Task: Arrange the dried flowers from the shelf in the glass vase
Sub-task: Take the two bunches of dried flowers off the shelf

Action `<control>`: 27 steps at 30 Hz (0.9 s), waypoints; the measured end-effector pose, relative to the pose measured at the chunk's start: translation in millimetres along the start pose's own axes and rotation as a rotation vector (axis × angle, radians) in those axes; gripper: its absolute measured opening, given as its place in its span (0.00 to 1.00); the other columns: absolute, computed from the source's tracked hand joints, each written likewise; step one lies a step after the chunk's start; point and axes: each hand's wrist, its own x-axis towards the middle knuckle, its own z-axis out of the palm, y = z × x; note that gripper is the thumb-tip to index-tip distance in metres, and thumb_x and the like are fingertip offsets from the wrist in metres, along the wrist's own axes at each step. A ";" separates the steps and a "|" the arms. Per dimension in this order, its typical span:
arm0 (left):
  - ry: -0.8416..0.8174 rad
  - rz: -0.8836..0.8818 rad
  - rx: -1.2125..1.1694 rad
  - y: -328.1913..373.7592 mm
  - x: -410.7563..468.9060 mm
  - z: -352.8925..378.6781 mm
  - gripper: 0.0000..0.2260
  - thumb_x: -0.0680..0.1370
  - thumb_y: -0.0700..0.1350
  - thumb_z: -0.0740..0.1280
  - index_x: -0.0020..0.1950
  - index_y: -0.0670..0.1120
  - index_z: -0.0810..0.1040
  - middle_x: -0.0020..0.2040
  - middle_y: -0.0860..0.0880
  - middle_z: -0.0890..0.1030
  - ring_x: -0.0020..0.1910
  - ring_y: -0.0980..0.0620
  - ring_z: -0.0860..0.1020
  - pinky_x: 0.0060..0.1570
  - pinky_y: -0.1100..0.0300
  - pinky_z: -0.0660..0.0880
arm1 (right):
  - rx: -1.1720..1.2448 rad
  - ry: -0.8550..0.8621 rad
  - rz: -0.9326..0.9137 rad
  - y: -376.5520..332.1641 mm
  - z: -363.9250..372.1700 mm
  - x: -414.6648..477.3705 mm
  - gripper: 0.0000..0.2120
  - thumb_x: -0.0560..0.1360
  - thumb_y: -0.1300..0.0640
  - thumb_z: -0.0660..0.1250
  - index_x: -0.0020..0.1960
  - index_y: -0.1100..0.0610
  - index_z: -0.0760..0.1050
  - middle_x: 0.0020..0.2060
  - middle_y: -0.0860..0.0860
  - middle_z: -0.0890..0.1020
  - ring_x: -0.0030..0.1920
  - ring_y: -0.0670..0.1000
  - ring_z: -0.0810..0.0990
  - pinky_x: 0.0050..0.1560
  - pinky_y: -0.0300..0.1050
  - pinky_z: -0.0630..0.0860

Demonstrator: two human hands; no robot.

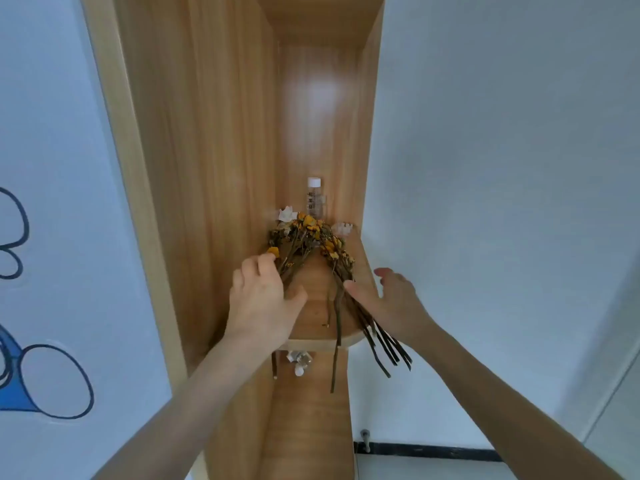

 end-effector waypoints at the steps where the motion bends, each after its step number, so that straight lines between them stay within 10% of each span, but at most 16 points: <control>1: -0.023 -0.035 0.103 0.9 10.3 5.2 0.30 0.76 0.52 0.65 0.71 0.41 0.58 0.68 0.42 0.64 0.67 0.43 0.62 0.65 0.52 0.61 | -0.100 -0.038 -0.015 -4.0 5.2 10.5 0.31 0.72 0.34 0.58 0.64 0.57 0.69 0.60 0.56 0.73 0.62 0.59 0.70 0.61 0.53 0.68; 11: -0.272 -0.292 0.491 -9.6 61.5 50.6 0.37 0.76 0.52 0.65 0.73 0.34 0.48 0.71 0.36 0.61 0.69 0.39 0.62 0.65 0.50 0.64 | -0.327 -0.094 0.200 -20.9 46.9 62.0 0.41 0.69 0.39 0.67 0.71 0.64 0.58 0.67 0.60 0.66 0.66 0.61 0.65 0.64 0.53 0.67; 19: -0.332 -0.335 0.446 -8.3 83.1 58.6 0.28 0.76 0.37 0.64 0.71 0.35 0.55 0.69 0.35 0.64 0.67 0.38 0.67 0.58 0.49 0.71 | -0.298 -0.114 0.189 -31.2 60.6 77.4 0.12 0.72 0.57 0.66 0.54 0.60 0.77 0.53 0.56 0.80 0.53 0.57 0.79 0.49 0.47 0.76; 27: -0.391 -0.269 0.486 -10.6 88.0 58.5 0.30 0.77 0.34 0.61 0.74 0.36 0.49 0.69 0.36 0.67 0.65 0.38 0.70 0.56 0.50 0.72 | -0.409 -0.171 0.164 -31.8 64.1 84.5 0.14 0.74 0.63 0.62 0.59 0.62 0.74 0.56 0.57 0.78 0.55 0.57 0.78 0.47 0.46 0.73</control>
